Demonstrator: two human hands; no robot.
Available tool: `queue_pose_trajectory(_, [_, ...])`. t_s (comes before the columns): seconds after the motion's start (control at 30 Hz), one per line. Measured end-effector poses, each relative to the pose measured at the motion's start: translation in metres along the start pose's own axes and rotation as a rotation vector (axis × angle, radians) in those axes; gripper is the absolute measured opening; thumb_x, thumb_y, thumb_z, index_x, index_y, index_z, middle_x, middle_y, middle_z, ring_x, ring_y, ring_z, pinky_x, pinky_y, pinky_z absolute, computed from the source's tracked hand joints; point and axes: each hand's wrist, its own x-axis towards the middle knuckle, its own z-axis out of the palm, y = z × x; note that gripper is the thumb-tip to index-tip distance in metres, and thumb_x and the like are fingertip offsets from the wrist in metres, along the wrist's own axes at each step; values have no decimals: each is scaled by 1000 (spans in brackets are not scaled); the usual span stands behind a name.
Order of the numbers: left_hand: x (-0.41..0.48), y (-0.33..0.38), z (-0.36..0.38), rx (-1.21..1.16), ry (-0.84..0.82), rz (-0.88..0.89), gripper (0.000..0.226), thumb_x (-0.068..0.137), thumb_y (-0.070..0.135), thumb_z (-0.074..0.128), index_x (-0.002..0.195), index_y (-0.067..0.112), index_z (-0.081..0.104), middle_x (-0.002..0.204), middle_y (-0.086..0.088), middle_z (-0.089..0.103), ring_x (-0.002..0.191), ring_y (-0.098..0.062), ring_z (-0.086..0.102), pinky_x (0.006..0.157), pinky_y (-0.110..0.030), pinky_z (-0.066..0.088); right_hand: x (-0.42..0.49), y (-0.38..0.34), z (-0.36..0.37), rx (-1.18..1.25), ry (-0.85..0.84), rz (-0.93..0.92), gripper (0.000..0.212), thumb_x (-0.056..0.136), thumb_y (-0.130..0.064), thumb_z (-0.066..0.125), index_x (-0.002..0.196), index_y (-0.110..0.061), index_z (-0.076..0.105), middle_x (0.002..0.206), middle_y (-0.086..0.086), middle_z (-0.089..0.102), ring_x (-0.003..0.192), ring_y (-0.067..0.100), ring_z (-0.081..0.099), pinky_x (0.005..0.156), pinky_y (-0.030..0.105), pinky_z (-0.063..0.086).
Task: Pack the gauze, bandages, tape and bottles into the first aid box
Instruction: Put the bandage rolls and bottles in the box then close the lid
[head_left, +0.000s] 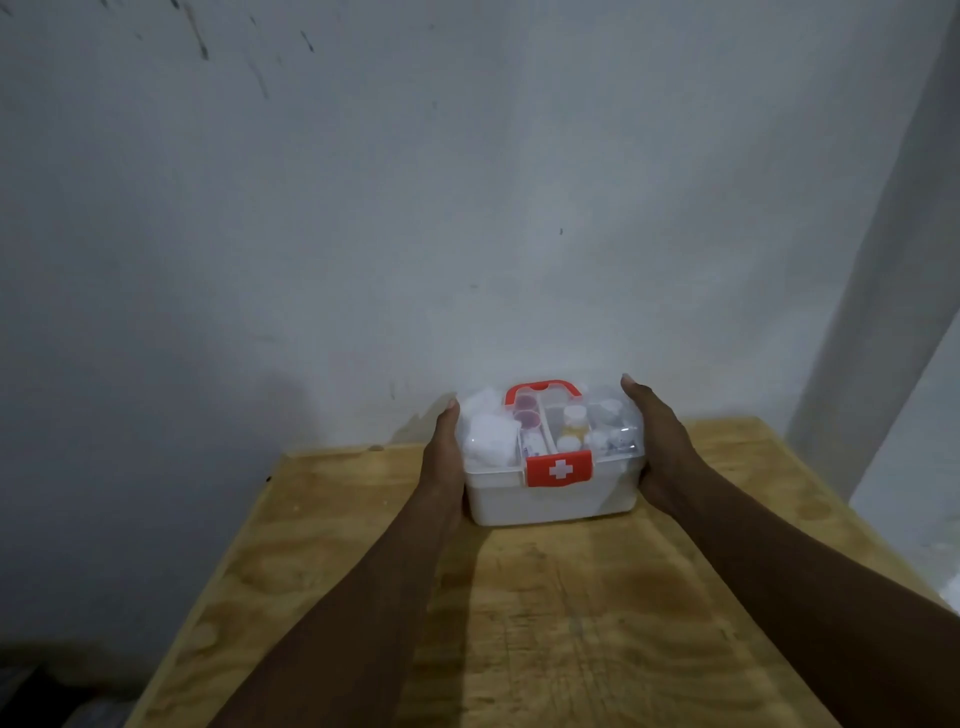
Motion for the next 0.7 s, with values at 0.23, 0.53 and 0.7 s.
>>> queue_pose_trajectory(0.23, [9,-8,-6,114,103,173,64,91,69,33,125,24,62,121,-10,72,107,-31,69,98,-52,54,-7,3,4,-145,126,-65,42,96,-57,41,113,-23,58,116,5,67,101,27,65,86,41,55])
queue_pose_trajectory(0.53, [-21,-18,-5,1145,317,1173,66,97,57,34,154,24,33,164,-5,27,151,-24,23,121,-48,22,-25,27,-8,-1340,153,-1168,68,96,-51,33,154,-16,26,165,8,15,153,23,10,121,51,15])
queue_pose_trajectory(0.7, [-20,-23,-7,1362,270,1185,64,100,56,24,156,25,23,166,-7,22,154,-26,17,121,-55,21,-26,40,-6,-1451,149,-1100,71,98,-59,21,155,-18,18,165,7,13,153,25,9,119,56,21])
